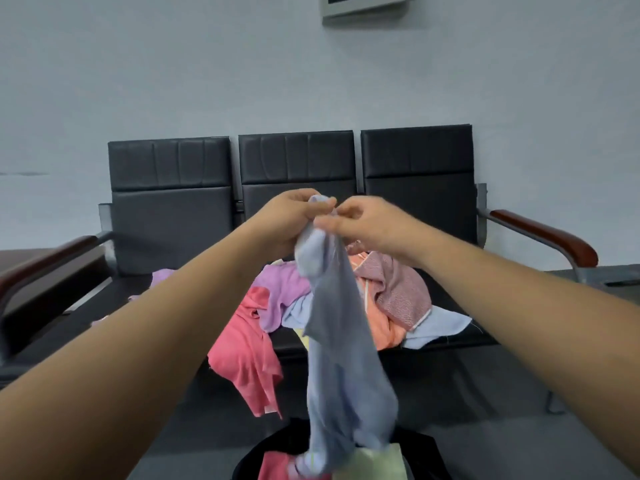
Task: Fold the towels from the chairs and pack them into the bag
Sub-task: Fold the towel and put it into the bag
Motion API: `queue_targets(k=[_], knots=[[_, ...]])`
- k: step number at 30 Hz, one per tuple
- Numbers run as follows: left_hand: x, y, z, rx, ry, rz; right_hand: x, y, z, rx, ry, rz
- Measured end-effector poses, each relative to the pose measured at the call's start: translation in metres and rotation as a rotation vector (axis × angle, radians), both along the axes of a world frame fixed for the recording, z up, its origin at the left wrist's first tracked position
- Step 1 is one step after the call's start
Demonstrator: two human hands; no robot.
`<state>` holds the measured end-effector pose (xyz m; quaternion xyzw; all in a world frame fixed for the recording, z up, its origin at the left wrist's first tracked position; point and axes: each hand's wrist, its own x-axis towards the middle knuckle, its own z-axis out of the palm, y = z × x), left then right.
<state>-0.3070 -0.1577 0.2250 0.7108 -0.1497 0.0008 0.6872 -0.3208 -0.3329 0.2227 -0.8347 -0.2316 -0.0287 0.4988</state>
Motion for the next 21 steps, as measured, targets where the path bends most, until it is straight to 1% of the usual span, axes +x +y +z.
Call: queue_targets(k=[1,2,5,8,10,13,15,17,21], knots=[[0.002,0.0,-0.005,0.034,0.02,-0.013,0.0,0.003,-0.006,-0.048,-0.007,-0.005],[0.004,0.002,-0.009,0.062,0.038,-0.014,0.001,0.004,-0.011,-0.037,-0.003,-0.022],[0.005,0.016,-0.016,0.12,0.053,0.054,0.006,0.0,-0.016,0.103,0.045,-0.057],[0.005,0.027,-0.021,0.116,0.069,0.083,0.01,-0.001,-0.021,0.176,0.154,0.029],[0.004,0.026,-0.022,0.098,0.077,0.019,0.01,0.007,-0.03,0.117,0.19,0.094],[0.004,0.021,-0.021,0.123,0.07,-0.033,0.013,0.023,-0.042,-0.026,0.051,0.026],[0.005,0.022,-0.022,0.147,0.068,-0.026,0.016,0.026,-0.046,-0.031,-0.001,-0.009],[0.007,0.028,-0.023,0.16,0.072,0.002,0.021,0.021,-0.048,-0.054,0.004,0.008],[0.012,0.04,-0.028,0.181,0.073,0.085,0.024,0.009,-0.058,-0.265,0.002,0.059]])
